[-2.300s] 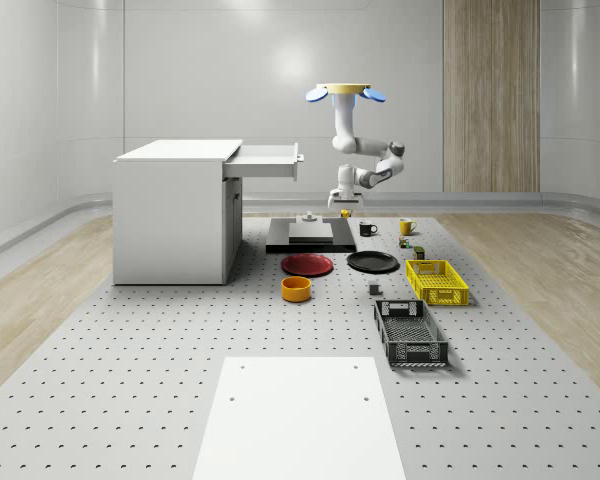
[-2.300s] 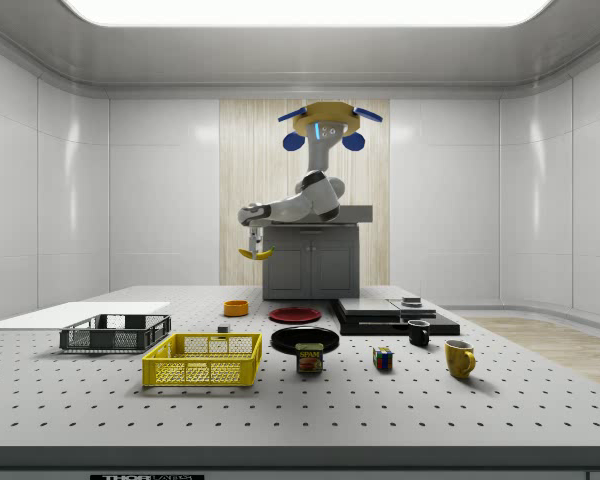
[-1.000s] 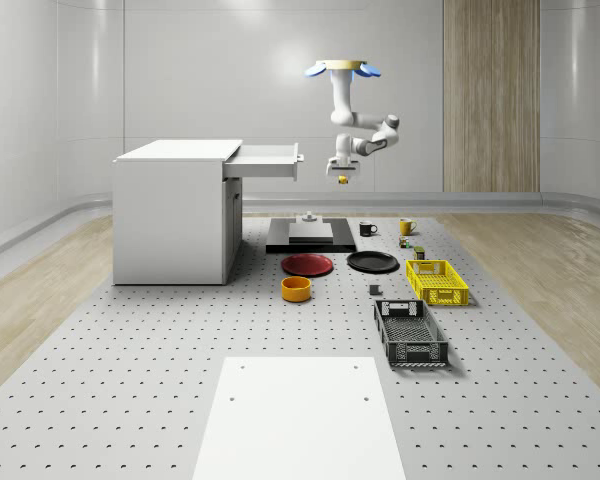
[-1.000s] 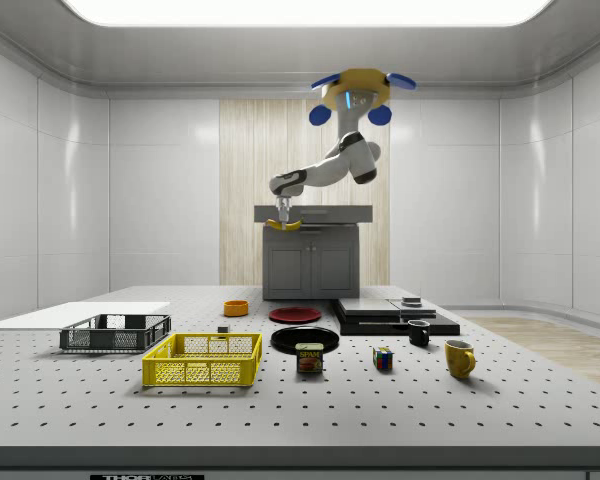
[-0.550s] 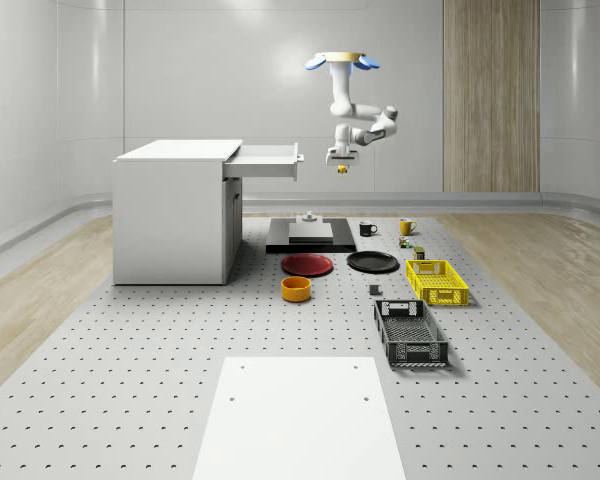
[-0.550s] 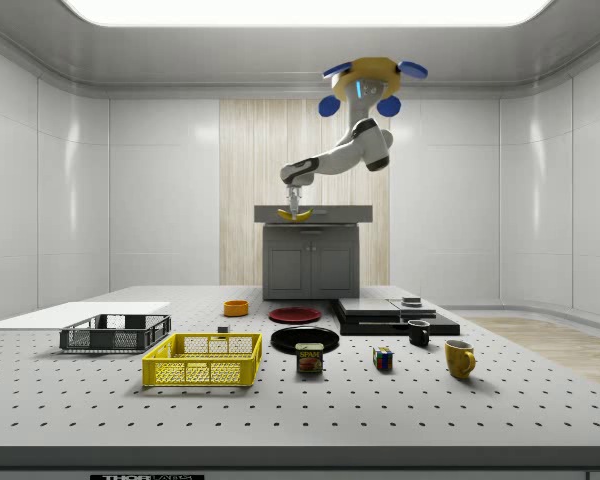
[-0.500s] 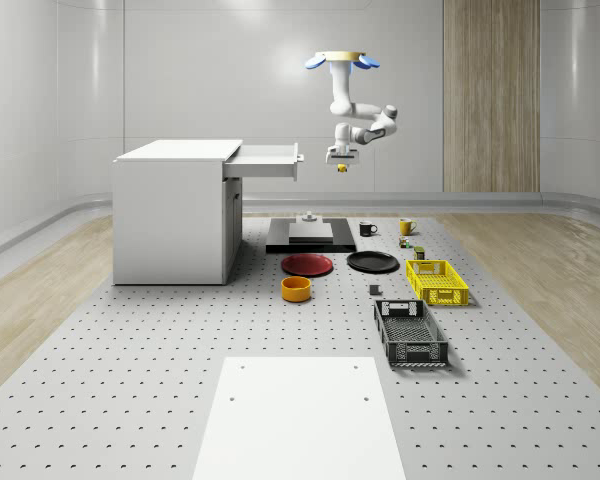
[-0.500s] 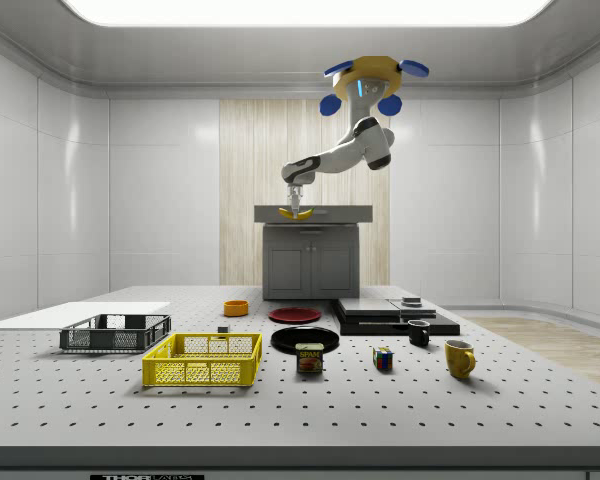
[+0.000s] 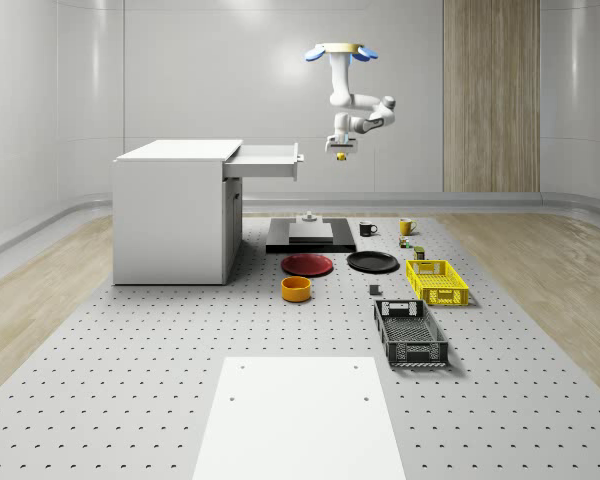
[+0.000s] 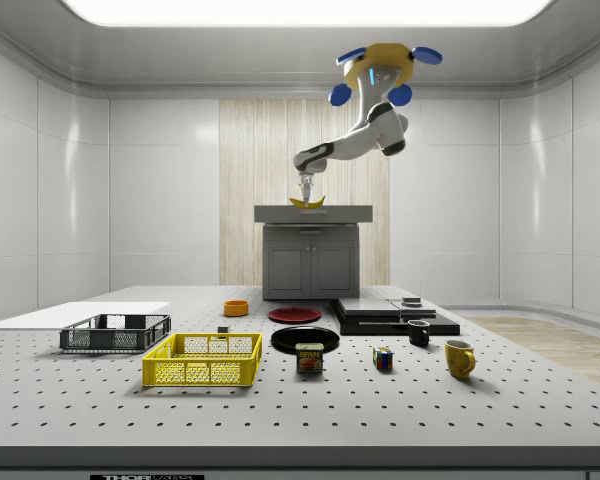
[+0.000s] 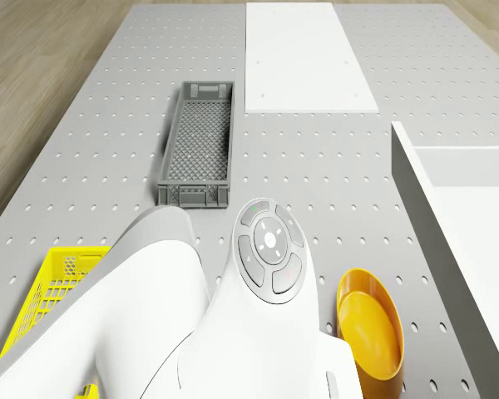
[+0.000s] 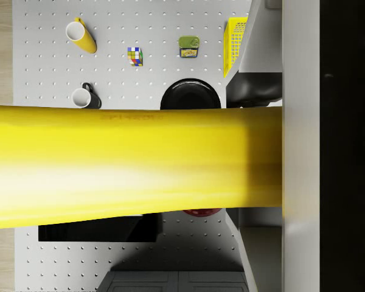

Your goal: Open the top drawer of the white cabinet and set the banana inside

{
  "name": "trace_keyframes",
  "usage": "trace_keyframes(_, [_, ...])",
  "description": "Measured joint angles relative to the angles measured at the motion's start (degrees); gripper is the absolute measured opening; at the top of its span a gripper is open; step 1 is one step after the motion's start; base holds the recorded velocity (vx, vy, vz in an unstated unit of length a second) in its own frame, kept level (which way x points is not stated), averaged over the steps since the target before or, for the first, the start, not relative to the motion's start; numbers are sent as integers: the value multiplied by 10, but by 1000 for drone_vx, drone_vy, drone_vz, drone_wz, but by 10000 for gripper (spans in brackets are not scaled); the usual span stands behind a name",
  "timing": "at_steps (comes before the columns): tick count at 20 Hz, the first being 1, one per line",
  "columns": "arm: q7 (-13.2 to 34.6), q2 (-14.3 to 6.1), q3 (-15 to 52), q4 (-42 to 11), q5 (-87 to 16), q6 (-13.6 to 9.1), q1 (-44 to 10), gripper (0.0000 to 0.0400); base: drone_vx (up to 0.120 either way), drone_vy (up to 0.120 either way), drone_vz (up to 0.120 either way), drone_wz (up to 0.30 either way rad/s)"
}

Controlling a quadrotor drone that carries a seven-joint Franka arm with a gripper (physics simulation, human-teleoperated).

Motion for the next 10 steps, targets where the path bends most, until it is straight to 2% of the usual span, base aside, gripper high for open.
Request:
trace_keyframes(5, [0,0,0,0,0,0,0,190,-120,0,120,0])
trace_keyframes(7, [0,0,0,0,0,0,0,190,-120,0,20,0])
trace_keyframes(10, [0,0,0,0,0,0,0,190,-120,0,120,0])
